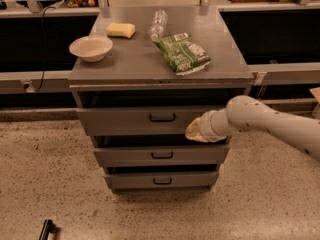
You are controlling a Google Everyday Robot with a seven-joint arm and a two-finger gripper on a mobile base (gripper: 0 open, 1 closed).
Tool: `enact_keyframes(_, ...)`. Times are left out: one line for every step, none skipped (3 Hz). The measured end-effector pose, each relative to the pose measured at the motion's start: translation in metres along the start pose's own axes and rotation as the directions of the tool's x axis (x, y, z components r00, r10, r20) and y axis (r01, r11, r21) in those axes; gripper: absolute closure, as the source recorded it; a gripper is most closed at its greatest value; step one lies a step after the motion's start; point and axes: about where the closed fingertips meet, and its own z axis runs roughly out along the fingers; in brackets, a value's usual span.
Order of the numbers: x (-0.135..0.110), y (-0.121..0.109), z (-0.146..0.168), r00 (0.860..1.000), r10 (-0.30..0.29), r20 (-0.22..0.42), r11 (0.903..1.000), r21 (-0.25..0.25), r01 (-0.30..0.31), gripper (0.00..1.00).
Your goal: Close top drawer
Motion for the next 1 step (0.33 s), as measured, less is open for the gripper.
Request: enact_keyframes(-0.0209,0.0625,-0.0322,0.998,0.011,0.064,0.9990,-0.045,-0.008,1.00)
